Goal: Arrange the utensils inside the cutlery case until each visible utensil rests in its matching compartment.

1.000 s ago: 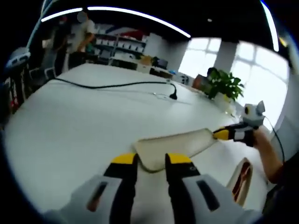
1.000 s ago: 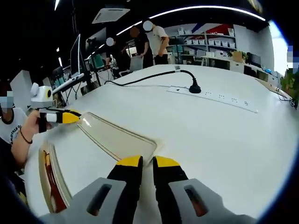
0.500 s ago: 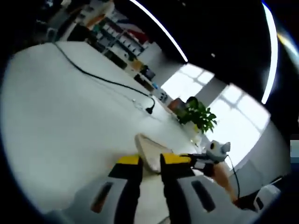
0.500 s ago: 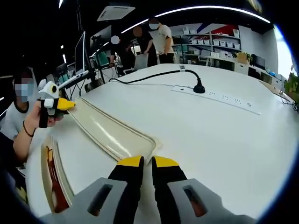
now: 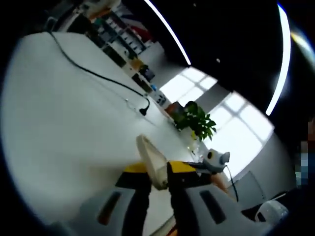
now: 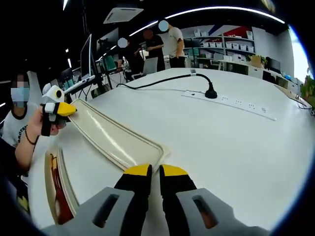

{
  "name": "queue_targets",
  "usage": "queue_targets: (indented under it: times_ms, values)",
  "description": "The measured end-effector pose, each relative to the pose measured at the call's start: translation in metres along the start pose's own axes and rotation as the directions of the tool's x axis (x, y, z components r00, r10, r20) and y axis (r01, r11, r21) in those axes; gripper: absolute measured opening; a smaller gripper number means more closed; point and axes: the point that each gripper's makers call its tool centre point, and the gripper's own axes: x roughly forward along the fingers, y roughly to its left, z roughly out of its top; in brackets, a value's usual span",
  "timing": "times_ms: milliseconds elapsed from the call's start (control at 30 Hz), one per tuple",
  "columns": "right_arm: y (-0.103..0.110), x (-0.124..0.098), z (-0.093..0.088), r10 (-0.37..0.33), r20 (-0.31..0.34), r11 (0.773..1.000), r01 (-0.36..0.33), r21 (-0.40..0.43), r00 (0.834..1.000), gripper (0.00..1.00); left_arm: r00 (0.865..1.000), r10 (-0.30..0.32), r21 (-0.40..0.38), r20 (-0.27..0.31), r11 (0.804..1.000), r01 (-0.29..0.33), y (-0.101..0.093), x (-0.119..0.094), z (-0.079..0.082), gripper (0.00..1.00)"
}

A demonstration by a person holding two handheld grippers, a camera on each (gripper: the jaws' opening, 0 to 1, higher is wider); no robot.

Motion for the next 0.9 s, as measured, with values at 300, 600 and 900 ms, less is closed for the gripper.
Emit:
queue_targets:
  times_ms: [300,600,900]
  values:
    - [0.000,-0.007,-0.001,0.030,0.020,0.998,-0.031,0.055,0.999,0.06,0.999,-0.039,-0.058,-0.017,0.998,0.038,-0.006,0.002,0.006,0.05]
    - [-0.003,-0.012,0.000,0.062,0.036,0.997,-0.064,0.053,0.997,0.13,0.996,-0.084,0.028,-0.015,0.996,0.085,-0.011,0.002,0.020,0.04]
    - [0.001,-0.040,0.031,0.067,0.157,0.994,-0.052,-0.098,0.985,0.19,0.988,-0.149,0.163,-0.028,0.975,0.152,-0.024,0.006,0.033,0.04]
